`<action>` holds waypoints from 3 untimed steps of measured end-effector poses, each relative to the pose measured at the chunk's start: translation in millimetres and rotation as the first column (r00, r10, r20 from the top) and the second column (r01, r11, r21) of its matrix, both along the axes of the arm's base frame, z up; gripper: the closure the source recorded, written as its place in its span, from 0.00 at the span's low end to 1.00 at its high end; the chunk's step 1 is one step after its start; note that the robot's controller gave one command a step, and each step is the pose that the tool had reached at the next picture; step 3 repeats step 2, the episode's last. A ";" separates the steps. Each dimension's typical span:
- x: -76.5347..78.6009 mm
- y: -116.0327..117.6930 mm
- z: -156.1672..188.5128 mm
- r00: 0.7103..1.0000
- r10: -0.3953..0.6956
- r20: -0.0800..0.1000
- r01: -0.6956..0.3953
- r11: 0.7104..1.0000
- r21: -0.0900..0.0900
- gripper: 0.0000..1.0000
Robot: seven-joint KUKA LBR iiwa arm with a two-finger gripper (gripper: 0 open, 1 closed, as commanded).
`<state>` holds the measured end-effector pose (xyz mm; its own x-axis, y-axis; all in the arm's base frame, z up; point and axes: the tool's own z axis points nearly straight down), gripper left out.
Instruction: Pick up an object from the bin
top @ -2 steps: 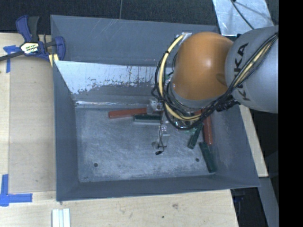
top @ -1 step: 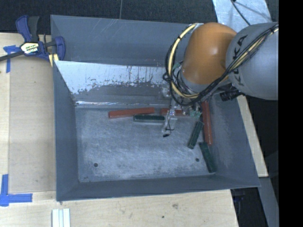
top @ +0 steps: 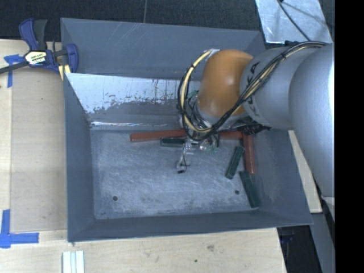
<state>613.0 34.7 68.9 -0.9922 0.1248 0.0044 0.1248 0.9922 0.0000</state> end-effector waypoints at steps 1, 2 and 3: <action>2.4 -0.5 5.4 1.000 -0.002 0.009 0.002 1.000 0.000 1.00; 8.4 12.2 150.0 0.993 0.120 0.017 -0.120 0.993 -0.002 1.00; 8.4 12.2 150.0 0.993 0.120 0.017 -0.120 0.993 -0.002 1.00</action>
Offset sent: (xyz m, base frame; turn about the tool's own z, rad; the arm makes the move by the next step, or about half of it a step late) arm 0.0000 0.0000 0.0000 0.0000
